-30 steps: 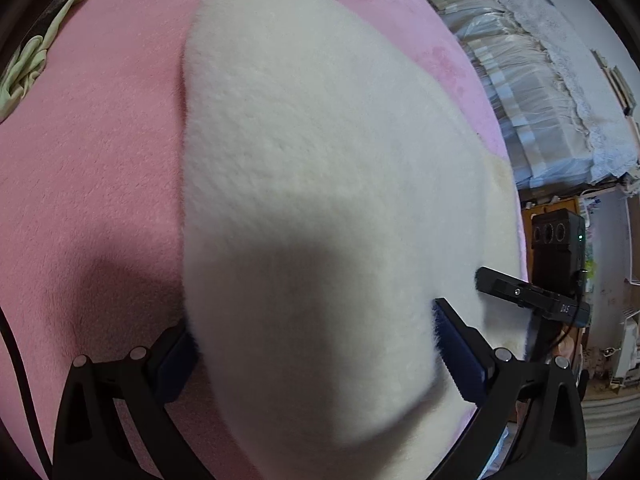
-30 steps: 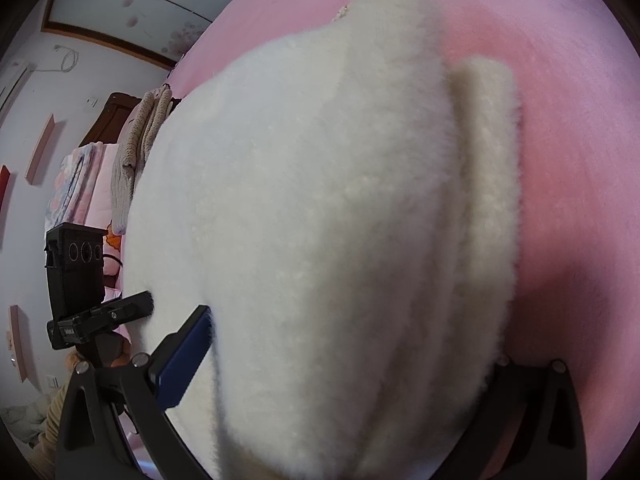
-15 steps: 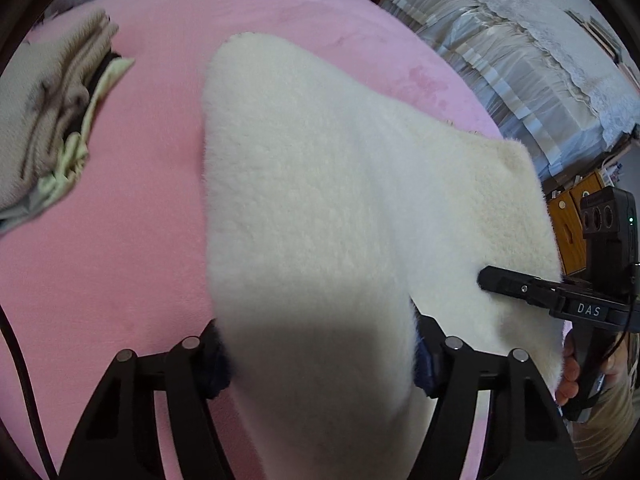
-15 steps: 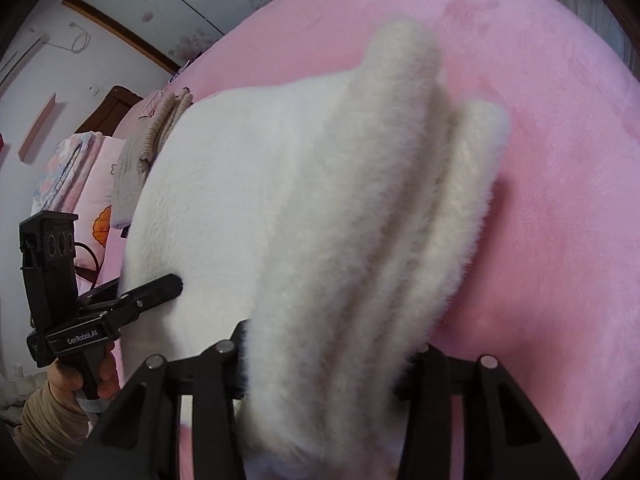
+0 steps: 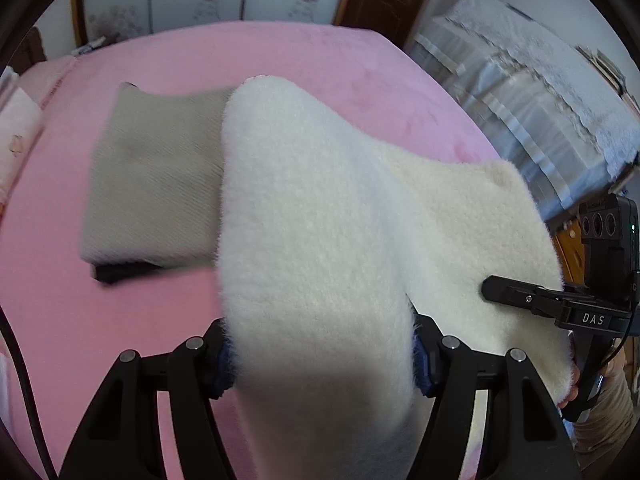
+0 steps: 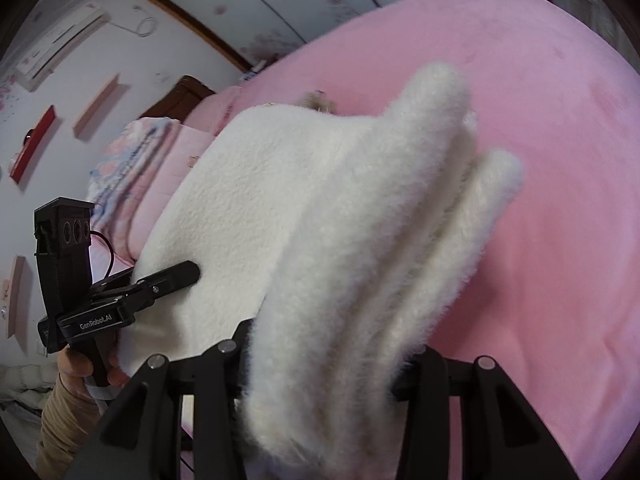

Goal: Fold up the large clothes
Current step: 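Carry the lifted bundle with both tools onto the grey clothes stack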

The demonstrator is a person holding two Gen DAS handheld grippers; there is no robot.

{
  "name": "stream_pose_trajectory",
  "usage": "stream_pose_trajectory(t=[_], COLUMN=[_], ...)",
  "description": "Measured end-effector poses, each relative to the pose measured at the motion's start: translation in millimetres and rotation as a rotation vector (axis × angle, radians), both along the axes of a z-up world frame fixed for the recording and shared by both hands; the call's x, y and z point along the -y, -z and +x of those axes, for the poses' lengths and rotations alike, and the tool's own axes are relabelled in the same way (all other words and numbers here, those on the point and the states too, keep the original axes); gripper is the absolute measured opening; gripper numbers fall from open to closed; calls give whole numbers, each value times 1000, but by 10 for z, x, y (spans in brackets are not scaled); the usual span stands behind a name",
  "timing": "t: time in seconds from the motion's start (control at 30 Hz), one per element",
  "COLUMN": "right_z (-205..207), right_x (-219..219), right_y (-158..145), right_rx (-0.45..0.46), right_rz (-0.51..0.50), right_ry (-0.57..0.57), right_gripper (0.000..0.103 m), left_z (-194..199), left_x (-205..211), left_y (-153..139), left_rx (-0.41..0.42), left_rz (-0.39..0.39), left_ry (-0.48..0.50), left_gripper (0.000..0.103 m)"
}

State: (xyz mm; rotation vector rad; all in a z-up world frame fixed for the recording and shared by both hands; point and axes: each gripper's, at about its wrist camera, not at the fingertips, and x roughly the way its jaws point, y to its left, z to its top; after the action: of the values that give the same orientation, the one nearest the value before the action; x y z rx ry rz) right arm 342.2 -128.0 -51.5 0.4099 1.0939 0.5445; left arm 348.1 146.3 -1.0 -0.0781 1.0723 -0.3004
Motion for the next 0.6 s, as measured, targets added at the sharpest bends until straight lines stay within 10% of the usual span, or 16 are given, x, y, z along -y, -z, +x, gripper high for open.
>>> stream_pose_trajectory(t=[0.3, 0.6], right_z=[1385, 2319], right_x=[-1229, -1893], right_y=[-238, 805], right_rx=[126, 80], right_rz=[100, 54], right_ry=[-12, -8], right_gripper=[42, 43], left_z=[1321, 2382], left_x=[-1477, -2344], left_y=[-574, 510], left_rx=[110, 50], left_rz=[81, 105], left_ry=[-55, -164], left_gripper=[66, 71])
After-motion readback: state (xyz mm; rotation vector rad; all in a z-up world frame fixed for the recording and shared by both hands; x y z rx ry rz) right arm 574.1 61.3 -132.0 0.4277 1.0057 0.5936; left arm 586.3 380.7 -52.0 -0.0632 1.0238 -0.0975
